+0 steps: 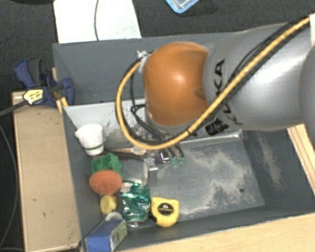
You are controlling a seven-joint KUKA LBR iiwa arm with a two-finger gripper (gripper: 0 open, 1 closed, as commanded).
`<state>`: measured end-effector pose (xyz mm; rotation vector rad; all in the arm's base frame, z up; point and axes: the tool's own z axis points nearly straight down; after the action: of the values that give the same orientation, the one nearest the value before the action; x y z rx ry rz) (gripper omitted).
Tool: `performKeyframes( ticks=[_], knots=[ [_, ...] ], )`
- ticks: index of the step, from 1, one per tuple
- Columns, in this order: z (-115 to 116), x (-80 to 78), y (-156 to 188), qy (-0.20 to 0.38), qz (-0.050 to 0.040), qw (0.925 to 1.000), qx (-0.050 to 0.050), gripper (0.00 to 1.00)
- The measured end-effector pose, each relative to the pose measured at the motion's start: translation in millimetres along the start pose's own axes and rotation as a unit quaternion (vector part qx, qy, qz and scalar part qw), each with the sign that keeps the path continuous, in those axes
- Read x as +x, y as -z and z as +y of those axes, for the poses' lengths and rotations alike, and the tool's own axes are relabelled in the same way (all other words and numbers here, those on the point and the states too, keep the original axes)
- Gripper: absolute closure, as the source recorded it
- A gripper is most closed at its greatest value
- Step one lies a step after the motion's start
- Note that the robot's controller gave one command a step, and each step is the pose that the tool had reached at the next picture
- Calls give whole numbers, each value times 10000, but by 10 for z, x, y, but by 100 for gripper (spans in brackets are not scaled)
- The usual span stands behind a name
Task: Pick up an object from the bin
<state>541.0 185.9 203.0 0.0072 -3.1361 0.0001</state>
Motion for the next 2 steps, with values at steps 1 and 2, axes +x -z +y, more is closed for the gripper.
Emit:
performKeyframes(
  ticks=[1,2],
  knots=[
    [-11,-17,48,-25,-40,10000,-7,0],
    [-193,387,-363,402,-44,9992,-7,0]
  ],
)
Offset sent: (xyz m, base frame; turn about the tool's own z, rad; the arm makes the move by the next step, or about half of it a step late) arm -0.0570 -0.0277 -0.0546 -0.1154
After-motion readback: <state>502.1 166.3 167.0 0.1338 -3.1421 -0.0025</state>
